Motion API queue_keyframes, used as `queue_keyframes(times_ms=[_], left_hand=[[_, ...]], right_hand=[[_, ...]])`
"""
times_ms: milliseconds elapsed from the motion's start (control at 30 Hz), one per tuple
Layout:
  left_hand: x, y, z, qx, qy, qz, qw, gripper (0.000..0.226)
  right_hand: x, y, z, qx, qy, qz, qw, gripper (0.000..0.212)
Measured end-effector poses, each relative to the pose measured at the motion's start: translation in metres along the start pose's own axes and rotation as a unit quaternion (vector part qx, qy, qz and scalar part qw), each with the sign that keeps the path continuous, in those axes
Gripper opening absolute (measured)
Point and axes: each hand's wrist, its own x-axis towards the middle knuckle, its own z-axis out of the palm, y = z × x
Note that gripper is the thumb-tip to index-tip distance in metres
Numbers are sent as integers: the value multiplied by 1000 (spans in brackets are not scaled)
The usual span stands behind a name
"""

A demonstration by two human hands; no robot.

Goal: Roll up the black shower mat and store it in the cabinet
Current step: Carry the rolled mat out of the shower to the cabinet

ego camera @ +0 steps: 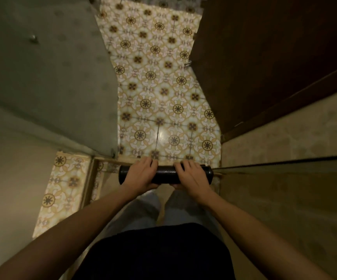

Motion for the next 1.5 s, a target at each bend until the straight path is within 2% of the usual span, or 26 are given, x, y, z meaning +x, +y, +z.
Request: queue_keyframes(times_ms=[333,667,900,1200,1500], left_hand=[[131,-59,-88,26,-11,-21,999,62],[332,-125,-169,21,-21,-51,998,64],[435,-162,-229,2,-10,-84,996,64],[549,-278,-279,-36,-17,-105,994,63],[624,-410,-348,-63,-4,-186,980,68]], right_hand=[[140,75,-71,16,18,-27,999,69],[331,197,-138,33,0,-46,998,67],[441,266,-199,8,-5,-85,996,65],[615,290,-254,-25,-36,-112,993,66],[798,272,-331,-36,-46,-169,984,65]])
